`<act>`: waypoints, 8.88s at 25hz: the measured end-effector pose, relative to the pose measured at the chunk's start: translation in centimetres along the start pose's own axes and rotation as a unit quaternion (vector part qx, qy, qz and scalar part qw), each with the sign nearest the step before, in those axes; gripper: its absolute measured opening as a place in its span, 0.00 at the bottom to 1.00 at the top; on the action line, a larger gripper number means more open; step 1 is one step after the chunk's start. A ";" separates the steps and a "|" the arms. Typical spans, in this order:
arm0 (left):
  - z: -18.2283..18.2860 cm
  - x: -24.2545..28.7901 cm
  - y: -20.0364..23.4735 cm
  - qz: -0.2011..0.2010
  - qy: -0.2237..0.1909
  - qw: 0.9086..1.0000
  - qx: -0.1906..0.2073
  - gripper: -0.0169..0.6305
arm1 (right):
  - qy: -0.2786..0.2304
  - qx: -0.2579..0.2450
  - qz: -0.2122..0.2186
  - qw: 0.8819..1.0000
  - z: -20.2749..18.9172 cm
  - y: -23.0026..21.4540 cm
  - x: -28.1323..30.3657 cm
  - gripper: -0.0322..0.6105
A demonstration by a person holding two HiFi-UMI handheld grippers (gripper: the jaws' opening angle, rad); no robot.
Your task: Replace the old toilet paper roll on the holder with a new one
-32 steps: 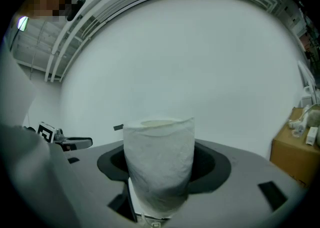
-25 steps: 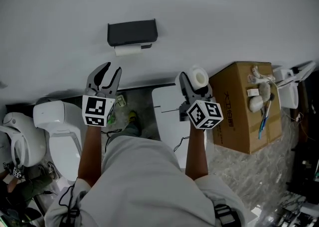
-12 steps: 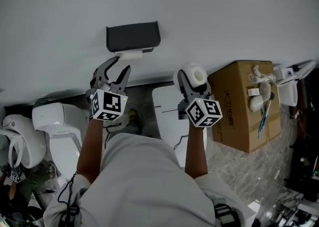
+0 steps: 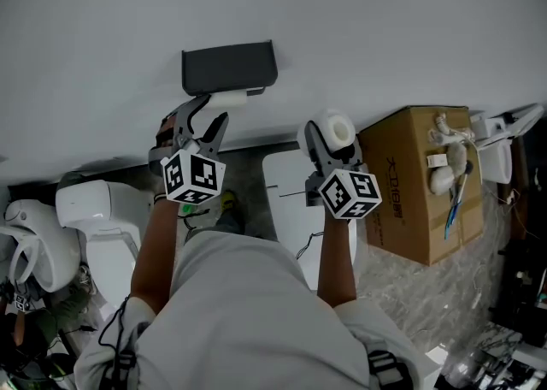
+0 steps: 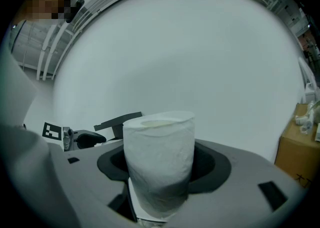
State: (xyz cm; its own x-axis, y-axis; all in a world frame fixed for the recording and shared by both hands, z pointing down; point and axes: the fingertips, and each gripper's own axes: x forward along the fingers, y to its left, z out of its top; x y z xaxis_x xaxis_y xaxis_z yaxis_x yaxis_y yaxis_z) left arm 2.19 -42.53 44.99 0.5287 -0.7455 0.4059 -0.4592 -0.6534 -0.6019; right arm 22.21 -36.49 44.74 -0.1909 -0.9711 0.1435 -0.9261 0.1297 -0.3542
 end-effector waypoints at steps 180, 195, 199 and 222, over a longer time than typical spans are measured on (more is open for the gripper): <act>-2.9 -12.3 9.0 0.203 -0.079 0.937 -0.275 0.31 | -0.136 0.481 0.070 0.863 2.5 -2.9 4.5 0.51; -9.8 -17.7 11.8 0.254 -0.036 0.922 -0.291 0.31 | -0.145 0.563 0.093 0.808 0.4 2.8 10.3 0.51; -10.6 -17.9 11.9 0.255 -0.036 0.920 -0.294 0.31 | -0.134 0.561 0.099 0.811 -0.3 4.3 11.0 0.51; -16.8 -22.9 12.0 0.282 -0.009 0.896 -0.342 0.31 | -0.072 0.571 0.135 0.807 -4.3 14.4 14.5 0.49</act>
State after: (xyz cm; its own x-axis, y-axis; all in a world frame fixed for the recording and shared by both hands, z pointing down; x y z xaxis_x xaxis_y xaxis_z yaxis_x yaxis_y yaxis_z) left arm -27.40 -35.55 40.06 0.0827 -0.9846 0.1541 -0.9841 -0.1051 -0.1433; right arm 4.70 -47.81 45.67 -0.2187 -0.9624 -0.1610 0.0611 0.1511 -0.9866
